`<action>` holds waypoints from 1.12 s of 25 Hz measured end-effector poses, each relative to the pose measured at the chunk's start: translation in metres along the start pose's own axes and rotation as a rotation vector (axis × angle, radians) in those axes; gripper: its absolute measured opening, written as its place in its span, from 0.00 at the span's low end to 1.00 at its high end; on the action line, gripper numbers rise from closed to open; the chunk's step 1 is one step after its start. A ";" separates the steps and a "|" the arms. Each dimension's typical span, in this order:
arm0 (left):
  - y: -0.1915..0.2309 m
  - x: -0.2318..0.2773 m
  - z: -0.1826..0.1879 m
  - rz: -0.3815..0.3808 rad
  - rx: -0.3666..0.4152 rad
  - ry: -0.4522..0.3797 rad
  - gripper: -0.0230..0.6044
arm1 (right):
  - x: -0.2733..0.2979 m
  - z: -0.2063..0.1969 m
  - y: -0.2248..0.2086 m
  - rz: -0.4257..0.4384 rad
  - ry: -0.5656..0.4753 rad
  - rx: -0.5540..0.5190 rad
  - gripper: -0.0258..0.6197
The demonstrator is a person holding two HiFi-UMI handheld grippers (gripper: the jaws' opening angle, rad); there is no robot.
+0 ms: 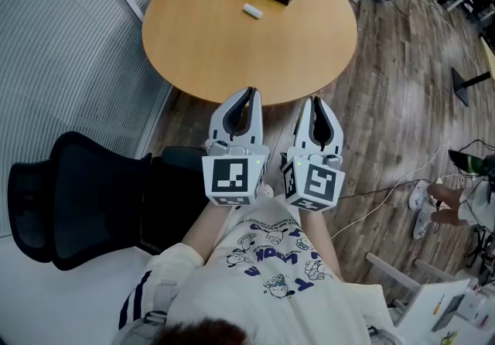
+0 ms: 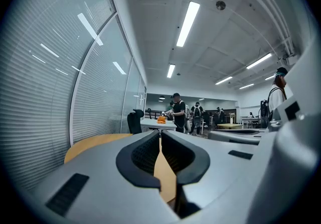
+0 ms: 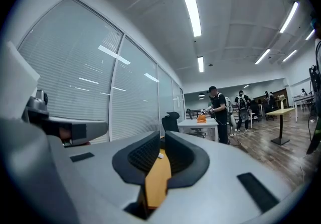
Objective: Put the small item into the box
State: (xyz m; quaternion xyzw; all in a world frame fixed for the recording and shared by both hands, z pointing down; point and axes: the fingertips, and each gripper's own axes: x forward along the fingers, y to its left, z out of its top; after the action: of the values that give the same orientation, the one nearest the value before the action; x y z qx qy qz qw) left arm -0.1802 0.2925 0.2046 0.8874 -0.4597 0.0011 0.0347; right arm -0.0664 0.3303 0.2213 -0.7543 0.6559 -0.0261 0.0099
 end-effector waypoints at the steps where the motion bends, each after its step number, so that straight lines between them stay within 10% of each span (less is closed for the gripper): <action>1: 0.000 -0.001 -0.001 0.005 0.000 0.003 0.07 | -0.001 -0.002 -0.001 0.003 0.004 0.003 0.12; 28: 0.018 0.131 -0.020 0.063 -0.021 0.058 0.07 | 0.129 -0.020 -0.055 0.047 0.064 0.027 0.12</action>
State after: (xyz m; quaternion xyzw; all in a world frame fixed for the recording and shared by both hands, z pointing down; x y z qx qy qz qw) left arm -0.1185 0.1770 0.2300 0.8716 -0.4863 0.0232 0.0572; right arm 0.0048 0.2107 0.2474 -0.7373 0.6730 -0.0592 -0.0002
